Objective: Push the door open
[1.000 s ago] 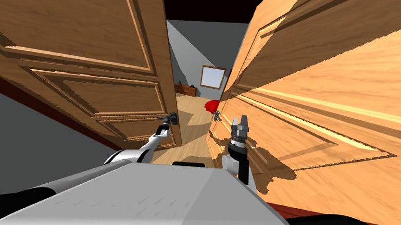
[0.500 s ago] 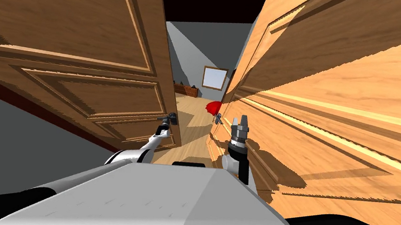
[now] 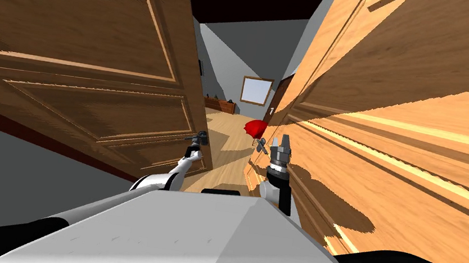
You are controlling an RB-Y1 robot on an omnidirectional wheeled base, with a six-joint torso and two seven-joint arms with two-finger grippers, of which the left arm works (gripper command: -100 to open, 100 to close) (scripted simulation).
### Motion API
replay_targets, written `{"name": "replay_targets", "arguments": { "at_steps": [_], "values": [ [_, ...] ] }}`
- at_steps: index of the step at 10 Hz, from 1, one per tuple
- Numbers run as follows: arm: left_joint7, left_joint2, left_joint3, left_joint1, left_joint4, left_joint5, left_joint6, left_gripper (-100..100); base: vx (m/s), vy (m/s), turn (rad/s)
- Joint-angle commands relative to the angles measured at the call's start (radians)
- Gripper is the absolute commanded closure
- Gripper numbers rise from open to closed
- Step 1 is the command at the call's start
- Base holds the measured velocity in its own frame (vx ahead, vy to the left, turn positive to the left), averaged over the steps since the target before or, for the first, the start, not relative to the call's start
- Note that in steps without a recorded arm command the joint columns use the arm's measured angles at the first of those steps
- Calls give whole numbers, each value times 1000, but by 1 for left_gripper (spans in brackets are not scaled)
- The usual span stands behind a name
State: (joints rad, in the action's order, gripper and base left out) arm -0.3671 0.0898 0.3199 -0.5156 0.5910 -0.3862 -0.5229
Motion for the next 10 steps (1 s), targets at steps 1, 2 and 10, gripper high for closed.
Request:
{"name": "replay_targets", "arguments": {
  "at_steps": [1,2,10],
  "values": [
    [-33,-10,25,-14,-13,-8,-17,100,163,-11,105],
    [-55,-23,40,-20,-17,-12,-24,100,179,-17,123],
    [-167,-39,120,-43,-27,-52,-71,100,154,0,58]
  ]
}}
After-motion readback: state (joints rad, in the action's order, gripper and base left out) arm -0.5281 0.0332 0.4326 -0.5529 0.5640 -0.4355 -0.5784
